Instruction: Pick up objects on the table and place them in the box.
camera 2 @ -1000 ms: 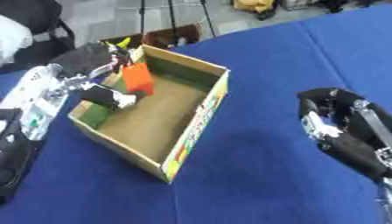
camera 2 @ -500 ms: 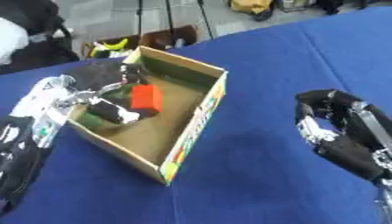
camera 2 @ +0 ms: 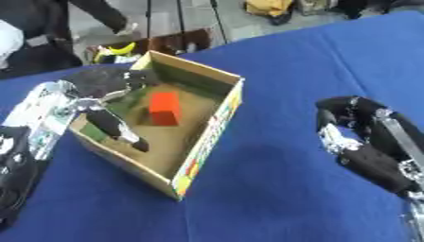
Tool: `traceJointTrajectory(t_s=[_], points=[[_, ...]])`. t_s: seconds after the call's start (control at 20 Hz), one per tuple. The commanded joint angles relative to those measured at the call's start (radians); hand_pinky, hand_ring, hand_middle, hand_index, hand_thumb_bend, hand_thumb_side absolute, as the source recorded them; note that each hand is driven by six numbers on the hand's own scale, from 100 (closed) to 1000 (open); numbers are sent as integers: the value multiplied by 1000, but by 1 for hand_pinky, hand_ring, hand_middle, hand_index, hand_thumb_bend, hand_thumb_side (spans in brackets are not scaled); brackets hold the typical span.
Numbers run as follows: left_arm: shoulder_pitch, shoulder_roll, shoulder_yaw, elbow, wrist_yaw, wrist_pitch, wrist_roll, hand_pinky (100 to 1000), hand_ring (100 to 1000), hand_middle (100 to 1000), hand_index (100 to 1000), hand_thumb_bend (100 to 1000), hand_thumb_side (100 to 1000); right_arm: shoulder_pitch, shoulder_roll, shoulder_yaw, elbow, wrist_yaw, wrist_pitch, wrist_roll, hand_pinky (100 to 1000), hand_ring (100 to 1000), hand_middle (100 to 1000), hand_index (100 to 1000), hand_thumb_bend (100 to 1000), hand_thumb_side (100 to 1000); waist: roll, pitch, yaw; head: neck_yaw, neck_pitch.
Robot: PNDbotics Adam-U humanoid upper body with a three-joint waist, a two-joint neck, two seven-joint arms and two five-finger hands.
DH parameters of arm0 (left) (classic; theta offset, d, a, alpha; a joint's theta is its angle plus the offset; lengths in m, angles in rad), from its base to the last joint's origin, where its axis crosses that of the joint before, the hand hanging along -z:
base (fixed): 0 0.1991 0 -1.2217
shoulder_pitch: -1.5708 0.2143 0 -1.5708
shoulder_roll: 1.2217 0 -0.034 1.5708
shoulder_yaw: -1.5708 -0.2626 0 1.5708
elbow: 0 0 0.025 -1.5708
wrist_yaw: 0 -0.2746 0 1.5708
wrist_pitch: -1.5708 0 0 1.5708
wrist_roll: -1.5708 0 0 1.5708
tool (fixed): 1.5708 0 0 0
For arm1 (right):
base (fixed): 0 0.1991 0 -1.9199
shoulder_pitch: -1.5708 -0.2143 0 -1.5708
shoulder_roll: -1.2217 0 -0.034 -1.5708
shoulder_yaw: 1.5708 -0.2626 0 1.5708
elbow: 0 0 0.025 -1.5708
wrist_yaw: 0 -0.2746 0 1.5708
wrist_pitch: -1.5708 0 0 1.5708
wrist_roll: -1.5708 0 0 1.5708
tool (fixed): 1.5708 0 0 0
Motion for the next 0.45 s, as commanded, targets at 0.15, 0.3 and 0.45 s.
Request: traceJointTrajectory(t_s=[0.15, 0.3, 0.45], points=[[33, 54, 85, -200, 340, 127, 270, 575, 747, 786, 943, 672, 1000, -5, -1, -7, -16, -7, 2, -10, 853, 832, 524, 735, 100, 416, -16, -33, 20, -25, 23], [86, 72, 121, -330, 716, 219, 390, 499, 665, 717, 927, 571, 1000, -2, 1, -12, -18, -7, 4, -17, 852, 832, 524, 735, 100, 416, -23, -34, 38, -37, 36], [158, 104, 159, -440, 1075, 270, 447, 471, 621, 691, 936, 523, 1000, -3, 3, -18, -20, -7, 6, -26, 852, 832, 525, 735, 100, 417, -33, -35, 57, -47, 43]])
